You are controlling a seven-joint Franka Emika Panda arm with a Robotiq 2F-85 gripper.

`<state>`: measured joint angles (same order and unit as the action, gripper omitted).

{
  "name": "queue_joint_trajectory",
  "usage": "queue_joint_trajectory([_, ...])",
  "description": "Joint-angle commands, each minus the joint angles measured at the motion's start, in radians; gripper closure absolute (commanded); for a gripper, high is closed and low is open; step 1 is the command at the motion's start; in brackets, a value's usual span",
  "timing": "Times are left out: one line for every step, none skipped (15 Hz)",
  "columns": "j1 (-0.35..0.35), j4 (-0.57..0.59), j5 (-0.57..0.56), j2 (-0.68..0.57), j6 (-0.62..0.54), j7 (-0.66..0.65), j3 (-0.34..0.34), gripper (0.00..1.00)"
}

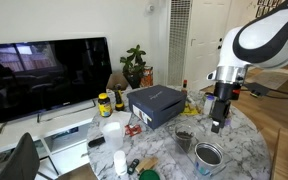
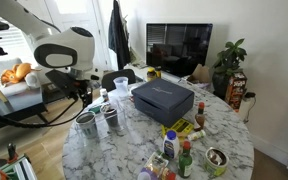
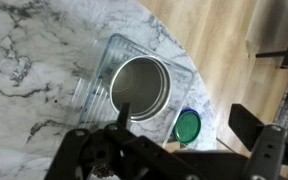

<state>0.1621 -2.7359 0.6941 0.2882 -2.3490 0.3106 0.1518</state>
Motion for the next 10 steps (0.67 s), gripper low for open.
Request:
queue_joint_trajectory([0.011, -0.006, 0.007, 0.165, 0.064, -0.144, -0.032, 0.0])
queue_joint_trajectory([0.004, -0.009, -0.006, 0.203, 0.071, -0.194, -0.032, 0.0])
queue_joint_trajectory([0.0, -0.051, -0.007, 0.27, 0.068, -0.249, -0.027, 0.0])
queue_joint_trajectory([-0.007, -0.064, -0.016, 0.305, 0.061, -0.301, -0.021, 0.0])
queue_joint_trajectory([-0.02, -0.017, -0.042, 0.291, 0.078, -0.36, -0.018, 0.0])
queue_joint_trajectory([0.012, -0.008, -0.017, 0.228, 0.04, -0.269, -0.038, 0.0])
queue_joint_trajectory([0.009, -0.008, -0.027, 0.252, 0.043, -0.308, -0.037, 0.0])
queue_joint_trajectory([0.007, -0.008, -0.03, 0.268, 0.047, -0.329, -0.036, 0.0])
queue_joint_trajectory([0.006, -0.008, -0.031, 0.275, 0.051, -0.339, -0.036, 0.0])
queue_joint_trajectory([0.005, -0.008, -0.031, 0.277, 0.053, -0.341, -0.036, 0.0])
